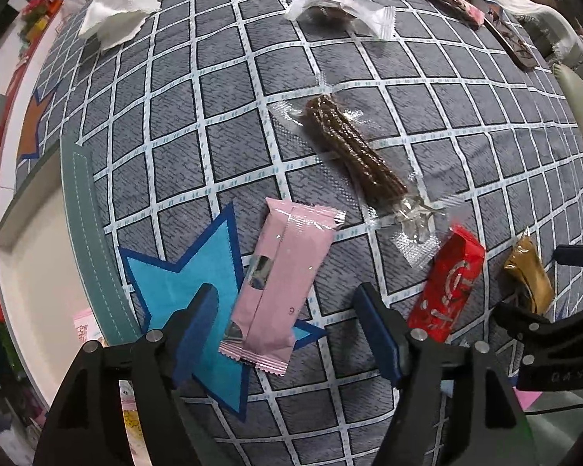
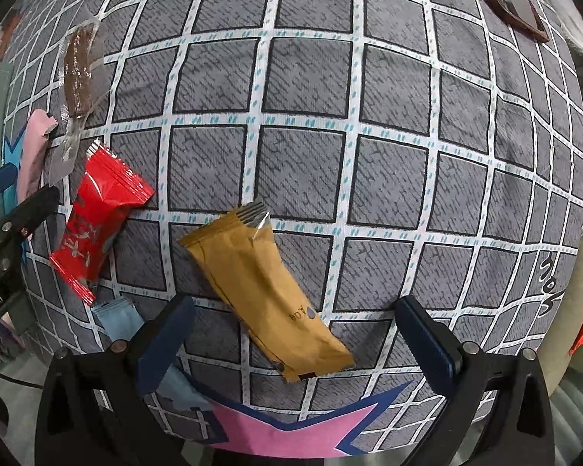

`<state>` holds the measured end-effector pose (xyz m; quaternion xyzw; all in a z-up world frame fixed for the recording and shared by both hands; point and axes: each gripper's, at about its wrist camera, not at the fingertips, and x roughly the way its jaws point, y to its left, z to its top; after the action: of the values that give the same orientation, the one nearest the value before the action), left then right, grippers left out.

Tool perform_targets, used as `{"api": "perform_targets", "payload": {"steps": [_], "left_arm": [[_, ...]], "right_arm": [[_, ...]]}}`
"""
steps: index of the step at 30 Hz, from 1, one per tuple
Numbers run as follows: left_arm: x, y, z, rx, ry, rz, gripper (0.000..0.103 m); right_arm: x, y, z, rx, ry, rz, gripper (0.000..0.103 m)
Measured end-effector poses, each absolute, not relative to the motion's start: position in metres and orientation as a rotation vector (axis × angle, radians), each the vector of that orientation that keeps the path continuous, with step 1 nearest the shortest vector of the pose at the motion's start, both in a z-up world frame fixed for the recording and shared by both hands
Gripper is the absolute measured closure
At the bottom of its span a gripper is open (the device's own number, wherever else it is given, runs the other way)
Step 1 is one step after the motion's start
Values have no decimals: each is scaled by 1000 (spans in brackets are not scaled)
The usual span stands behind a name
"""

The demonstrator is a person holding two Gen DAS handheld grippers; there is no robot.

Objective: Organize snacks
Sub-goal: 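Lower left tool onto pink bar and close on it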

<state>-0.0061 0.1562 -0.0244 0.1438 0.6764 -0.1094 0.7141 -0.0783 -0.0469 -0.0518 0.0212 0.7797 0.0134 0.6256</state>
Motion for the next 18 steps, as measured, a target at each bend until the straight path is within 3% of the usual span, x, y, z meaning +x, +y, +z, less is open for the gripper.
{"api": "perform_targets", "payload": {"steps": [4,7,9,11,18], "left_arm": [[-7,154,-25,253,1522,-245,36],[-11,153,-24,230,1528,-264,55],[-14,148,-22,231,1532,-289,73],[-18,147,-20,229,1540,-296,75],[-46,157,5,176,1519,-300,77]], "right_arm": [[-80,-37,-39,16,1757,54,20],[-80,-32,-31,-2,1735,63,38],[-80,-32,-26,4,1723,60,61],[-80,-33,-22,22,1720,63,77],[-87,-48,-2,219,1680,108,77]]}}
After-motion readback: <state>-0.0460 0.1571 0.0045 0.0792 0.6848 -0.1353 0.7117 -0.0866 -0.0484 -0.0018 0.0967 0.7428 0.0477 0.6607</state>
